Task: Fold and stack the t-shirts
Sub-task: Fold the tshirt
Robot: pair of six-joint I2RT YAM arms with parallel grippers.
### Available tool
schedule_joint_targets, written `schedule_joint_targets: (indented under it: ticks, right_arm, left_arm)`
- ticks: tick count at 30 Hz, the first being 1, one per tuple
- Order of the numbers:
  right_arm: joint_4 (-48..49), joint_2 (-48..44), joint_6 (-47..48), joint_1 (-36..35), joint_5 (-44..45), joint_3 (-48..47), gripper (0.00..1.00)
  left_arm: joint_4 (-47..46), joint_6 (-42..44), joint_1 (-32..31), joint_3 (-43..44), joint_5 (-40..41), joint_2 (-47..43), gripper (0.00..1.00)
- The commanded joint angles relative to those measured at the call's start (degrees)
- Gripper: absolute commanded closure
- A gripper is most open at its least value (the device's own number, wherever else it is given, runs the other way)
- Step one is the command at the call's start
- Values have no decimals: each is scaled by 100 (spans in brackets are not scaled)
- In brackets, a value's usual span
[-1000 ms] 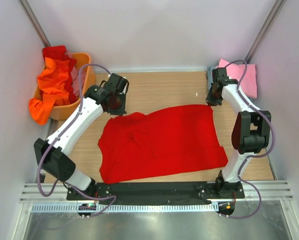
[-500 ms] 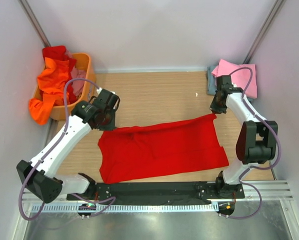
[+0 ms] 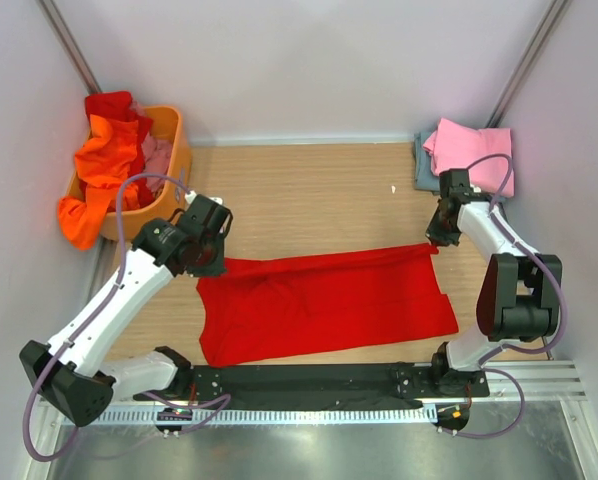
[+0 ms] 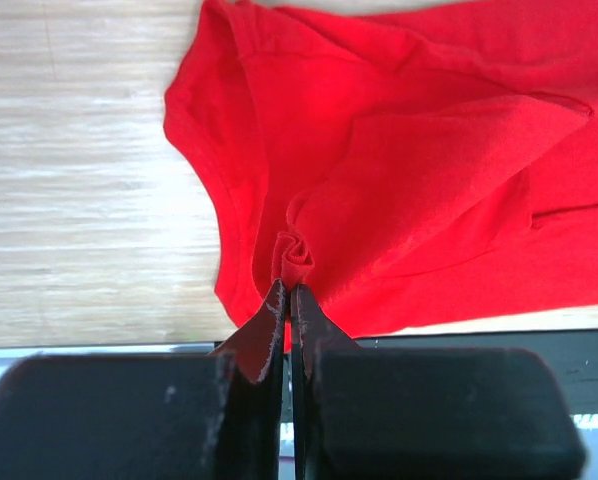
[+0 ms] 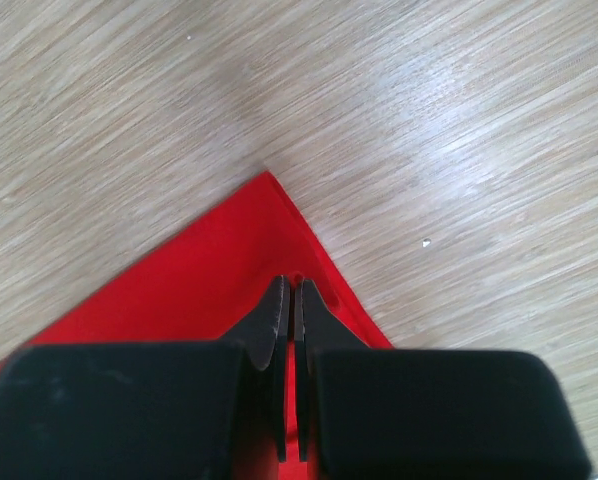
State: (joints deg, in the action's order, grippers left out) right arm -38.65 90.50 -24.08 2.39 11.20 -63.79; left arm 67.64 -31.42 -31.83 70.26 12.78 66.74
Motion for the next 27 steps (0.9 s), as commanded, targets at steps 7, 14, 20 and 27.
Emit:
schedule_joint_targets:
  ticks: [7, 14, 20, 27]
  right_arm:
    - [262, -208, -80, 16, 136, 191, 99]
    - [288, -296, -281, 59, 584, 612, 99]
    - [271, -471, -484, 244, 1013, 886, 1]
    - [147, -831, -467, 314, 517, 403, 0]
  left_arm:
    - [188, -347, -139, -346, -109, -319, 99]
    - [338, -549, -148, -776, -152, -539, 84]
    - [689, -795, -156, -857, -223, -1013, 38]
    - [366, -831, -156, -838, -214, -918, 39]
